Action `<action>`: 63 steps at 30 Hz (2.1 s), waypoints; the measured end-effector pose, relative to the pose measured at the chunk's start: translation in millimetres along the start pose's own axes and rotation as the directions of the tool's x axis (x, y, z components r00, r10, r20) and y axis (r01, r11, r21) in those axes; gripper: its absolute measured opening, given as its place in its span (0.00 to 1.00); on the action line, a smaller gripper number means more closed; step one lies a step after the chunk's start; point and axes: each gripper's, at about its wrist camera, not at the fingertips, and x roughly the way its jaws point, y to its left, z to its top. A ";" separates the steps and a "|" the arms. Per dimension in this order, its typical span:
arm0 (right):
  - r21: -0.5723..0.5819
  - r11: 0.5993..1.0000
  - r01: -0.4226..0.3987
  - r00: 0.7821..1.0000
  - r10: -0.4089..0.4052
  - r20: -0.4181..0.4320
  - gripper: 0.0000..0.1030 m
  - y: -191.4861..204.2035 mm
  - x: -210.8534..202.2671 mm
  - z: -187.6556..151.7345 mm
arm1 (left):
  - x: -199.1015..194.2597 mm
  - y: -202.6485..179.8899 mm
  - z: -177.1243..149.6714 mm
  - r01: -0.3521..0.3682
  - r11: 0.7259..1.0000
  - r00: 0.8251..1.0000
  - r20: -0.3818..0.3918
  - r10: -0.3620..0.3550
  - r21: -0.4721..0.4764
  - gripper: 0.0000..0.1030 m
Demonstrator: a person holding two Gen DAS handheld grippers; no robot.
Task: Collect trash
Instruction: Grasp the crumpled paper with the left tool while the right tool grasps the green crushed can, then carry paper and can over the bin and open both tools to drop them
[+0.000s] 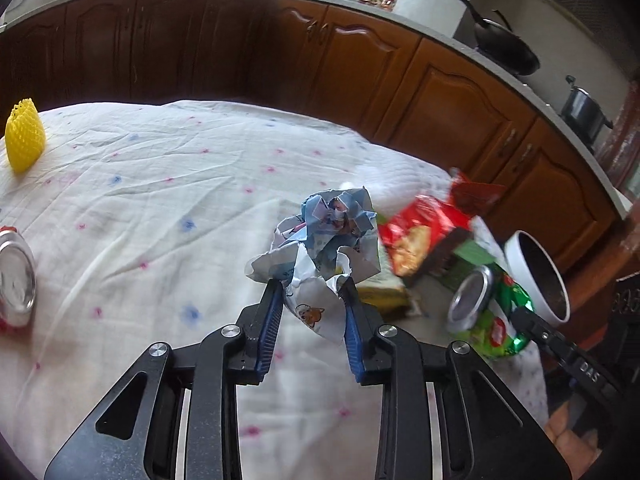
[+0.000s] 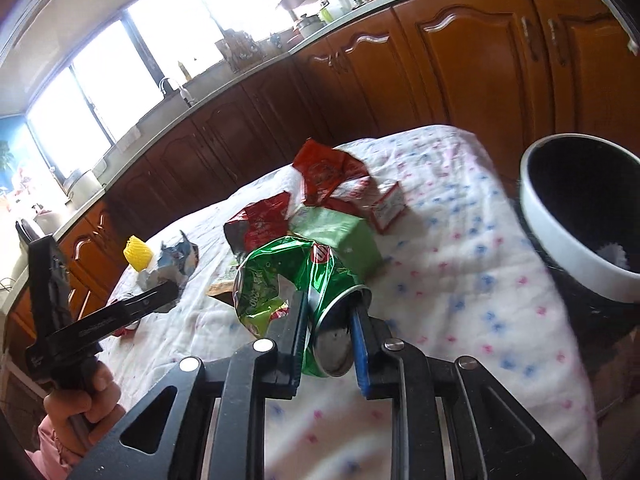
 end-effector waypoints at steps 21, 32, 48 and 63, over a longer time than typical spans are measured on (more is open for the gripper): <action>0.117 0.988 0.097 0.989 -0.109 0.099 0.20 -81.4 -69.5 1.6 | -5.8 -138.6 -30.1 0.189 0.962 0.981 -0.077 -0.177 0.196 0.26; 0.180 0.973 0.146 0.975 -0.172 0.139 0.20 -128.2 -94.0 10.3 | 17.1 -196.6 -30.1 0.234 0.932 0.971 -0.124 -0.206 0.276 0.26; 0.209 0.945 0.251 0.943 -0.287 0.166 0.20 -181.7 -109.4 35.1 | 53.0 -277.0 -19.0 0.285 0.877 0.957 -0.171 -0.235 0.386 0.26; 0.143 0.931 0.335 0.928 -0.352 0.125 0.20 -201.1 -88.5 59.5 | 97.3 -334.9 -1.4 0.287 0.844 0.953 -0.221 -0.206 0.454 0.27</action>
